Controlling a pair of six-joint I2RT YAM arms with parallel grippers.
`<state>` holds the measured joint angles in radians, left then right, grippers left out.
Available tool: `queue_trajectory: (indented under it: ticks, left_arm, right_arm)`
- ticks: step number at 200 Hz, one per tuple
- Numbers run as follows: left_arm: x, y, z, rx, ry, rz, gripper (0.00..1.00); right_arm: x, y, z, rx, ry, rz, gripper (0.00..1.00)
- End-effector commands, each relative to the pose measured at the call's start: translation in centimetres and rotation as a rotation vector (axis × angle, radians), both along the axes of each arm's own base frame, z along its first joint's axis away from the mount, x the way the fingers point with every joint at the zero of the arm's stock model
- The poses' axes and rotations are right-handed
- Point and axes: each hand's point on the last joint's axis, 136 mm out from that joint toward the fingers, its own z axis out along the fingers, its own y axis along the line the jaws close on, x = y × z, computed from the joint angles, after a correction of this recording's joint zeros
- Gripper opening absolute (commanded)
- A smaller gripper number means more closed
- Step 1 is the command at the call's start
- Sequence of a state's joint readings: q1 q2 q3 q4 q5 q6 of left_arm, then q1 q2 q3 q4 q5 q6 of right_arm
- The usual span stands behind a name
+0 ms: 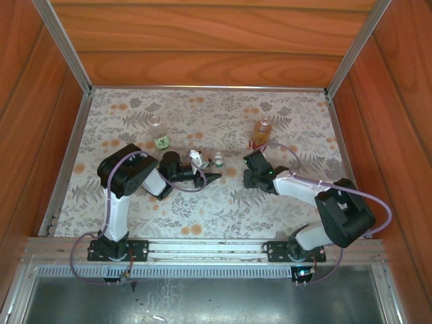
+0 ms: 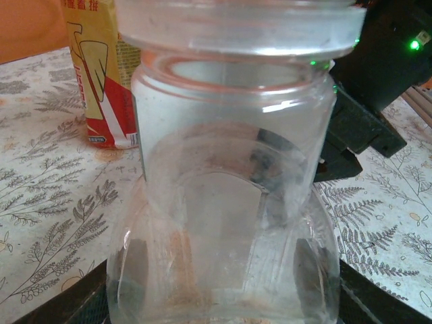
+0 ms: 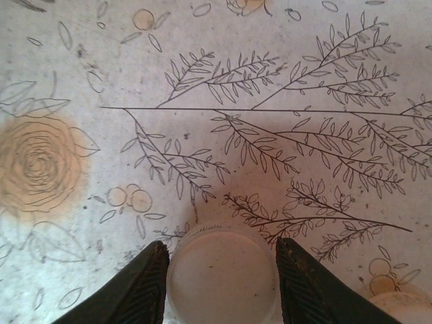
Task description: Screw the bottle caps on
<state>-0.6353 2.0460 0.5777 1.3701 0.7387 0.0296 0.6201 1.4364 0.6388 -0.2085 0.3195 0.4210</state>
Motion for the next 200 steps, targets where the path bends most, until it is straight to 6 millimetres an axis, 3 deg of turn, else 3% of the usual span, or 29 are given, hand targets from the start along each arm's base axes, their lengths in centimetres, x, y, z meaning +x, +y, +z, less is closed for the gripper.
queue_trajectory:
  ticks: [1,132,168,200]
  left_arm:
    - [-0.4,-0.3,-0.5,0.003,-0.004,-0.027,0.55]
    - [-0.4,-0.9,-1.3,0.018,-0.025,-0.033,0.54]
    - [-0.4,-1.1,-1.4,0.019,-0.025,-0.035,0.53]
    - [-0.5,-1.3,-1.4,0.018,-0.028,-0.041,0.51]
  right_arm:
    - [0.0,0.2,2.2,0.011,0.001,0.025,0.46]
    - [-0.3,6.8,14.8,0.227,-0.087,0.264,0.45]
    - [-0.1,9.4,16.8,0.241,-0.106,0.345,0.45]
    - [0.1,10.9,17.1,0.212,-0.100,0.398,0.46]
